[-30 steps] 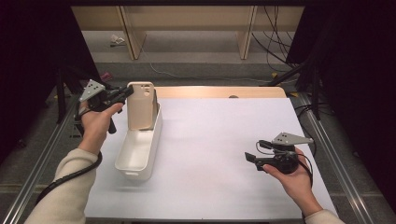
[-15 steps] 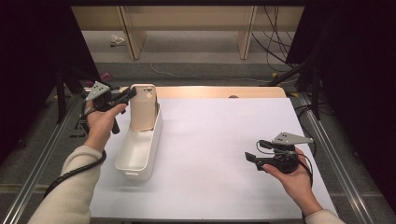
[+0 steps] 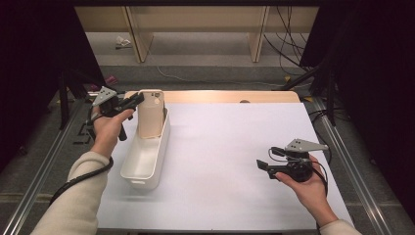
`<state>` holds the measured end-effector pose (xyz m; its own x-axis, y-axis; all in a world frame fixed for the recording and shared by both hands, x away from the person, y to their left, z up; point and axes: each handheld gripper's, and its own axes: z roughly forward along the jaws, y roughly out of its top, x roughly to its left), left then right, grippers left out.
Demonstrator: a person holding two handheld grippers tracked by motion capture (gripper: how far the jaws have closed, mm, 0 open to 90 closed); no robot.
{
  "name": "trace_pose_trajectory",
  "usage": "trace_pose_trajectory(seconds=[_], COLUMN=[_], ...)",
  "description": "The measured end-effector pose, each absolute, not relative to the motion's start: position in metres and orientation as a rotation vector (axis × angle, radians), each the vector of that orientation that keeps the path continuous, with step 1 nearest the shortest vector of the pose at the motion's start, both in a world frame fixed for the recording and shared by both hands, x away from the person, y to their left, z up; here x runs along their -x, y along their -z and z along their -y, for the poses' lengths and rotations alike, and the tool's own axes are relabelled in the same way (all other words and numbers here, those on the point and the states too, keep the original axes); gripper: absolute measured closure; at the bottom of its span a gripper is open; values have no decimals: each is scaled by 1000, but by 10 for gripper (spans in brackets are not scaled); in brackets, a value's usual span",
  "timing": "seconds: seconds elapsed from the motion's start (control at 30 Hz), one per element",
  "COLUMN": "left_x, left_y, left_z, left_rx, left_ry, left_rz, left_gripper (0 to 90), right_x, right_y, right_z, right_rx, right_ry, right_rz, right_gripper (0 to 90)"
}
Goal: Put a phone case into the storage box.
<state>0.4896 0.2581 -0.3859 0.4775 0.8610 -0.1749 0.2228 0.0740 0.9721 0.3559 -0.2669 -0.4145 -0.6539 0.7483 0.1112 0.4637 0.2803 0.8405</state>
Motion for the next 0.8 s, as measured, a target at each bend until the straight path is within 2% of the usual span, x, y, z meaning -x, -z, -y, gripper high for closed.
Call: trace_pose_trajectory(seconds=[0.8], left_x=[-499], left_y=[400], left_z=[-256], left_rx=[-1496], left_ry=[-606], left_rz=[-1039], left_gripper=[814], right_x=[-356], right_y=[415], right_z=[267], right_rx=[-1116], right_ry=[-1320], right_rz=[-2248], right_gripper=[228])
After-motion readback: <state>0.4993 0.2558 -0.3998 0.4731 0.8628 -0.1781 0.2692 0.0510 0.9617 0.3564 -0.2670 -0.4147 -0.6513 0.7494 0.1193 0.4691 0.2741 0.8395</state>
